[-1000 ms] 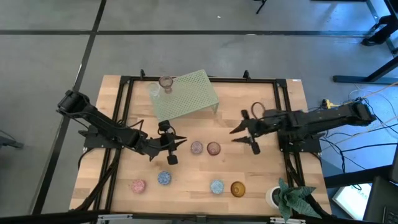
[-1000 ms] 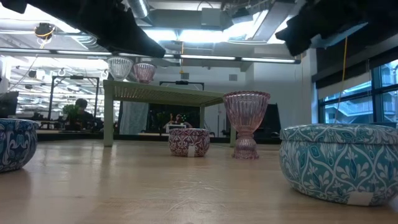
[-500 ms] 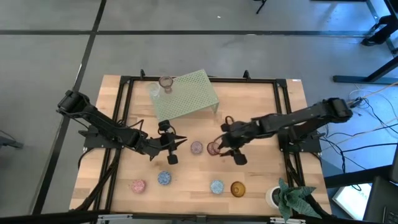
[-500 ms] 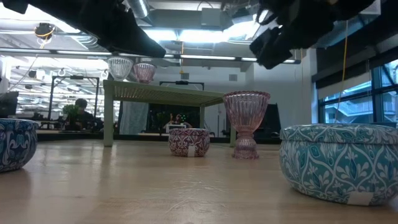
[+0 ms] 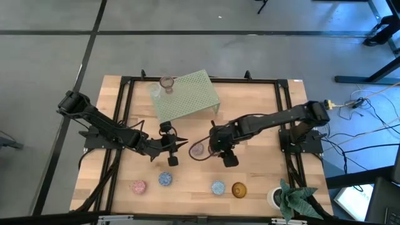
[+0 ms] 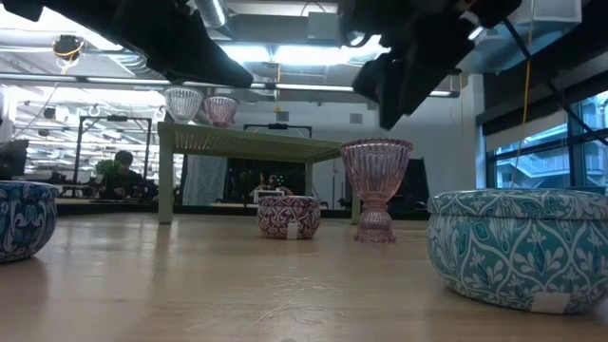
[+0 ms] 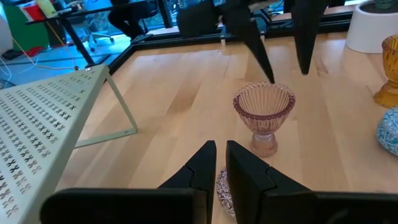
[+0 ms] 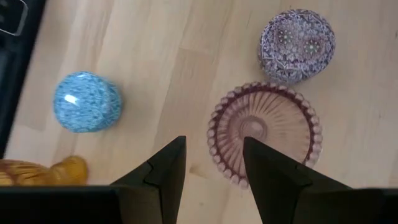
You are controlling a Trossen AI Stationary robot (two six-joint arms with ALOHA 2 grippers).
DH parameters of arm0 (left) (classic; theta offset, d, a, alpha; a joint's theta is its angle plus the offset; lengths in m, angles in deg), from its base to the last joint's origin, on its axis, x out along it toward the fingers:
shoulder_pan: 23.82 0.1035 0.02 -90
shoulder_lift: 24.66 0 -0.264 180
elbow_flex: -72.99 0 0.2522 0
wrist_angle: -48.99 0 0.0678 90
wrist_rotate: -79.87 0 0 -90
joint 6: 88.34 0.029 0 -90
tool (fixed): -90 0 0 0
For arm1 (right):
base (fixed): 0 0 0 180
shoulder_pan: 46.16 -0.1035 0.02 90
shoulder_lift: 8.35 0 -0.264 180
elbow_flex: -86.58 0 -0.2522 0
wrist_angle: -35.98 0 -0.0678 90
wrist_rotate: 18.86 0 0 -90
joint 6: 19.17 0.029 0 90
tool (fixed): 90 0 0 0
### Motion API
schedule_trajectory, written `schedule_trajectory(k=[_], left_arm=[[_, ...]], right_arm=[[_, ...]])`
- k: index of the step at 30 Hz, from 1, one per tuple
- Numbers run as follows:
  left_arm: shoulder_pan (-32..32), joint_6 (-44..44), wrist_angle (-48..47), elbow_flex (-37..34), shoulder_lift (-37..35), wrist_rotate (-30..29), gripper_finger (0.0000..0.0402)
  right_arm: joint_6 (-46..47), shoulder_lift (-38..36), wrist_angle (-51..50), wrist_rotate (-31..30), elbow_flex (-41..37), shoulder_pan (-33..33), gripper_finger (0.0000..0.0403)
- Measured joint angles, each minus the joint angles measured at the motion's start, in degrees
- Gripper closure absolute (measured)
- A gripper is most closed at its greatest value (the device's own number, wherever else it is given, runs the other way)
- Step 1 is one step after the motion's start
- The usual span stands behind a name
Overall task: Pick & Place candle stick holders
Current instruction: Put the pink glass candle holder on the shelf aligned with the other glass candle holders
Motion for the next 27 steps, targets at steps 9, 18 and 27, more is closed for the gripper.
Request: schedule_trajectory(k=[9,18,27], left_arm=[[-0.02,0.02,-0.04,0.00,0.00,1.66,0.0370],[-0.02,-0.27,-0.21,0.00,0.00,1.71,0.0370],[-0.02,-0.44,-0.43,0.00,0.00,1.99,0.0370]], right_arm=[[-2.64,3.55,-1.07,-0.09,1.95,0.02,0.0238],[-3.53,4.22,-1.06,-0.09,2.00,-0.03,0.0238],[-4.86,7.46,-1.65,-0.11,1.98,-0.03,0.0238]])
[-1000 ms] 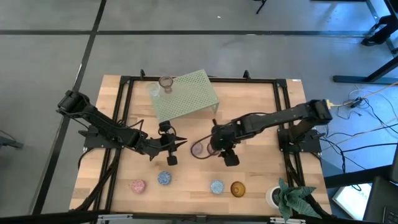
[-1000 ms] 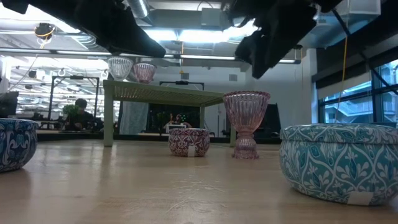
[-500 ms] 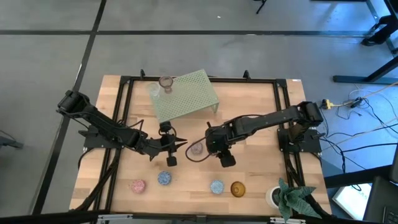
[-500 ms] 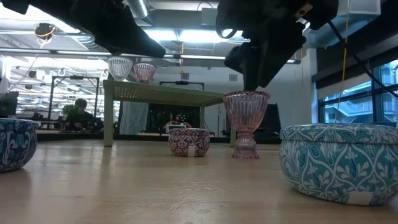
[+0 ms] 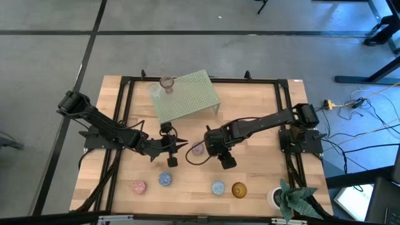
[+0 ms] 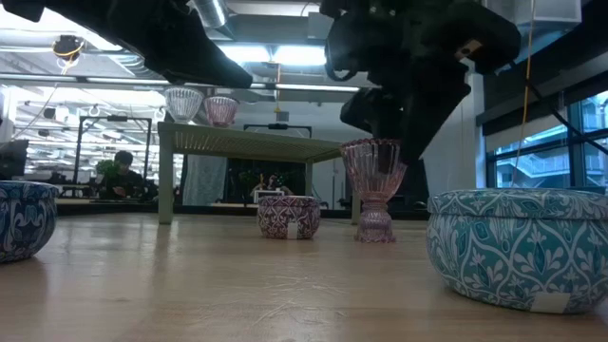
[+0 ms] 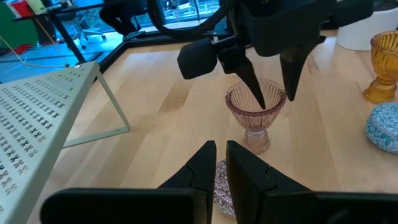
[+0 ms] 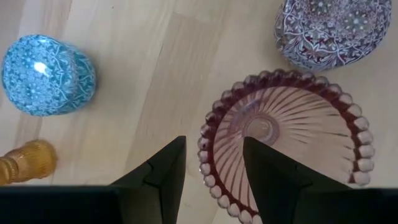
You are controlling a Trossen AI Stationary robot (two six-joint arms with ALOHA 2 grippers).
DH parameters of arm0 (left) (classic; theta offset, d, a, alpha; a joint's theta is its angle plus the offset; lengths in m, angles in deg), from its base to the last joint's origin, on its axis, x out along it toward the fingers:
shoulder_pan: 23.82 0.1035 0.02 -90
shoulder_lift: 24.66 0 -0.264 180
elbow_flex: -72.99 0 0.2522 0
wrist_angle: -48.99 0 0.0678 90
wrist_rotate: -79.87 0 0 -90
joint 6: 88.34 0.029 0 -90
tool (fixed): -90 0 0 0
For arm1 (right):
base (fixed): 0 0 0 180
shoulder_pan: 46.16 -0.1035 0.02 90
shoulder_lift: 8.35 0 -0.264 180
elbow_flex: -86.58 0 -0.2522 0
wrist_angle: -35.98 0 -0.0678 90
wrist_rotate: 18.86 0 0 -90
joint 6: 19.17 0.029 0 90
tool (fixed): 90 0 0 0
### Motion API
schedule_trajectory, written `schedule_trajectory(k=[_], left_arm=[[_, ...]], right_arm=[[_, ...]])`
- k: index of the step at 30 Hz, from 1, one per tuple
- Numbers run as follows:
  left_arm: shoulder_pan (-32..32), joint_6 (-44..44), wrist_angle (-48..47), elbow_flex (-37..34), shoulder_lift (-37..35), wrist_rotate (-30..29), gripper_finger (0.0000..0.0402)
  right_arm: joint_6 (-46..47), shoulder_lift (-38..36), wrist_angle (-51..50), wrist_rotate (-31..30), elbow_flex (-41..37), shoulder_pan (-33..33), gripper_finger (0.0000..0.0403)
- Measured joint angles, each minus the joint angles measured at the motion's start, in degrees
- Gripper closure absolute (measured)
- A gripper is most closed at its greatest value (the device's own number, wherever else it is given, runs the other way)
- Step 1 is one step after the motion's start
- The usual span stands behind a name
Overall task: Pick & Place candle stick holders
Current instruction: Put the pink glass candle holder on the shelf aligned with the other glass candle holders
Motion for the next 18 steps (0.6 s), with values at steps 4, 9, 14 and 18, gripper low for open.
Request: schedule_trajectory(k=[4,9,14,18], left_arm=[[0.00,0.00,-0.02,0.00,-0.02,0.85,0.0370],[0.00,0.00,-0.02,0.00,-0.02,0.85,0.0370],[0.00,-0.02,-0.02,0.00,-0.02,0.85,0.0370],[0.00,0.00,-0.02,0.00,-0.02,0.83,0.0370]], right_arm=[[-1.56,0.01,0.07,0.02,0.00,0.00,0.0244],[-2.78,0.00,0.06,0.01,0.00,0.00,0.0296],[-3.42,-0.68,-0.02,-0.67,0.17,0.03,0.0363],[-5.97,-1.13,-0.84,-0.39,0.18,0.00,0.0381]])
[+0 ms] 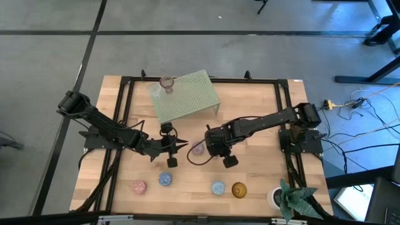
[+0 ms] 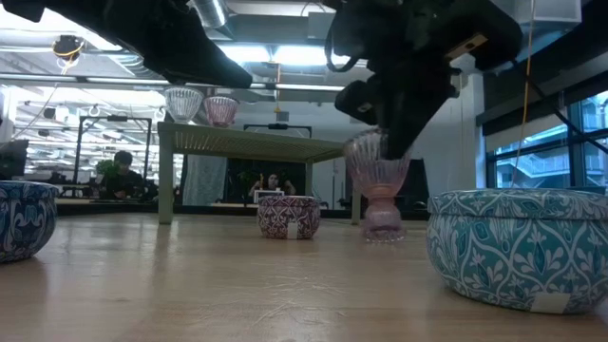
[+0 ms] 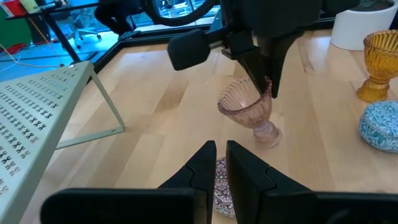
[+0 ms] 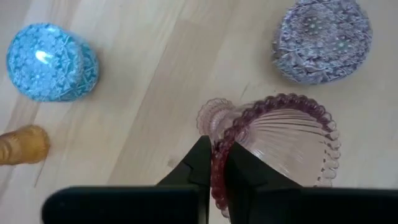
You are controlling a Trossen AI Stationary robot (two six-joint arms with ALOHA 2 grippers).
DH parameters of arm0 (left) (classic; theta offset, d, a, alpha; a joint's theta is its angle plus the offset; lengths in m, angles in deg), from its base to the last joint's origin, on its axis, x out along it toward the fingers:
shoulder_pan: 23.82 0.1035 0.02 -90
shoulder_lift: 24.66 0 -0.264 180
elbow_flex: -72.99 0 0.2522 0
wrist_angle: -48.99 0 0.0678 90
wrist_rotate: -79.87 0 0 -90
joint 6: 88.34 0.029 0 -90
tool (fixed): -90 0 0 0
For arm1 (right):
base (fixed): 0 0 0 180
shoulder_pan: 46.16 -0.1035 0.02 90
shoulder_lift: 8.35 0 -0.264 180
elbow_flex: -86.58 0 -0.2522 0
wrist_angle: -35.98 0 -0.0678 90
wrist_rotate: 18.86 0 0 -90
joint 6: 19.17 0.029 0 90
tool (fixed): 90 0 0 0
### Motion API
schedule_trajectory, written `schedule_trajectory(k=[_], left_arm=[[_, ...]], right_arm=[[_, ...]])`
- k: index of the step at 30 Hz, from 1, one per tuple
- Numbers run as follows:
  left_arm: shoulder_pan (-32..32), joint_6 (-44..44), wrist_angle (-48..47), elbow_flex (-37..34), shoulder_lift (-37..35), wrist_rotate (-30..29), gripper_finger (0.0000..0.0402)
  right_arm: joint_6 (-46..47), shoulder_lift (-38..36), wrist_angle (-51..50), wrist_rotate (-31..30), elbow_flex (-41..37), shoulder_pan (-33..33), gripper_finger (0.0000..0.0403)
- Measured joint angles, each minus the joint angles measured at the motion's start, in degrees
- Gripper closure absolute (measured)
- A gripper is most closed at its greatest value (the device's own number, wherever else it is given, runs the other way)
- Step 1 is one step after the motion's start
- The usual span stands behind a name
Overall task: Pick & Place candle stick holders
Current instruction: Put the pink glass candle holder on the shelf aligned with the other glass candle holders
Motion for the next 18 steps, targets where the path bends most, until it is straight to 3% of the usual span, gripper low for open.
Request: schedule_trajectory(k=[13,18], left_arm=[[-1.21,0.00,0.47,0.00,0.00,-0.03,0.0370],[-4.41,0.46,0.23,0.15,-0.20,-1.39,0.0370]], right_arm=[[-1.05,-0.48,-12.57,-6.98,9.62,0.00,0.0381],[-3.29,-0.53,-18.80,-15.28,15.79,0.05,0.0381]])
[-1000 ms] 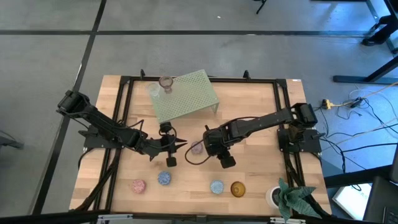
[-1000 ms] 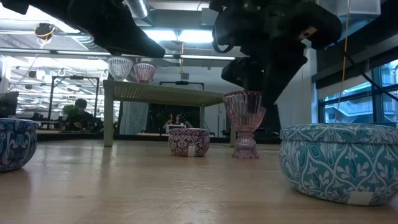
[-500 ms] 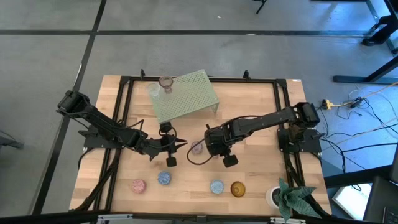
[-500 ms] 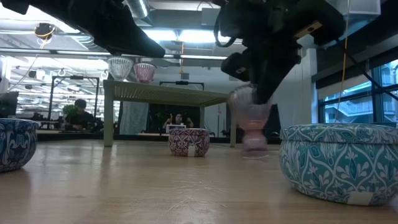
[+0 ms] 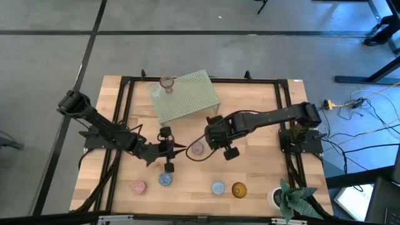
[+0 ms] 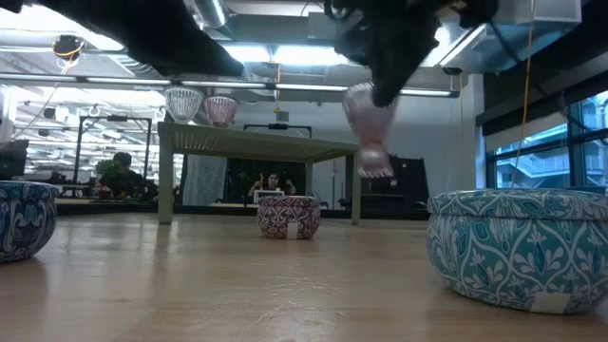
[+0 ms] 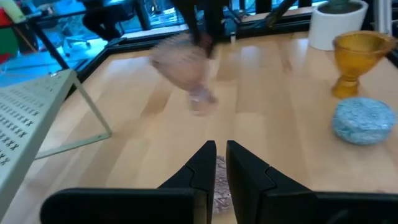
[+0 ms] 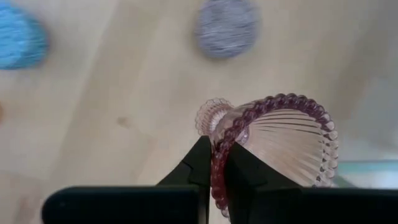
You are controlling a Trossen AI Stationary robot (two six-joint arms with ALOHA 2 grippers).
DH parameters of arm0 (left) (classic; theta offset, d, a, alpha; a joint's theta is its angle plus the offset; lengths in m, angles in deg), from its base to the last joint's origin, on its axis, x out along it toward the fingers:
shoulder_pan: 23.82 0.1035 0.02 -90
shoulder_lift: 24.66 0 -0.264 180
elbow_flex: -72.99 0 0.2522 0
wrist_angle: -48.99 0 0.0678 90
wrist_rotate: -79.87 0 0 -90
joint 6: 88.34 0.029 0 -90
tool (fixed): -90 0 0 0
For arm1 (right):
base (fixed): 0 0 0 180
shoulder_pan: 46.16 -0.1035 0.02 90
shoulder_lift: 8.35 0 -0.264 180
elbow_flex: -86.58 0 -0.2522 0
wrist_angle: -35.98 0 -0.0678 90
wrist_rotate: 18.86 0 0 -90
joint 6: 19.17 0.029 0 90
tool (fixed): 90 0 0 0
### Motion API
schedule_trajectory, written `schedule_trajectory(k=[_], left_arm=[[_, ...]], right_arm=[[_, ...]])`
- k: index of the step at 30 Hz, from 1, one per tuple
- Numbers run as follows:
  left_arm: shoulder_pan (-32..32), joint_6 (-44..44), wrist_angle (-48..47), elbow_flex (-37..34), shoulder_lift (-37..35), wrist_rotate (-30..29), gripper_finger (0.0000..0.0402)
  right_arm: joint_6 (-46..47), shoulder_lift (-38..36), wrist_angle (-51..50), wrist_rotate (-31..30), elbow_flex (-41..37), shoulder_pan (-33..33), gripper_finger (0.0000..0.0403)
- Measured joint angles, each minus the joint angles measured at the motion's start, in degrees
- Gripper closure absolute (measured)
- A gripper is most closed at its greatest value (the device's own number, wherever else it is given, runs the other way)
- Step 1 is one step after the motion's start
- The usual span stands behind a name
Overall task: Pick & Place candle stick holders
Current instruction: Put the pink glass candle holder on the shelf aligned with the other glass candle holders
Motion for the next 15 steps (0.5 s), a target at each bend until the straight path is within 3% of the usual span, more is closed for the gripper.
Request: schedule_trajectory(k=[10,15], left_arm=[[-8.11,1.20,-1.44,0.75,-2.34,-12.06,0.0370],[-10.01,-0.41,-3.02,0.77,-3.16,-13.89,0.0370]], right_arm=[[-9.91,-0.02,-2.65,-9.74,11.43,5.33,0.0381],[-14.62,-0.02,-0.66,-10.51,15.30,10.55,0.0381]])
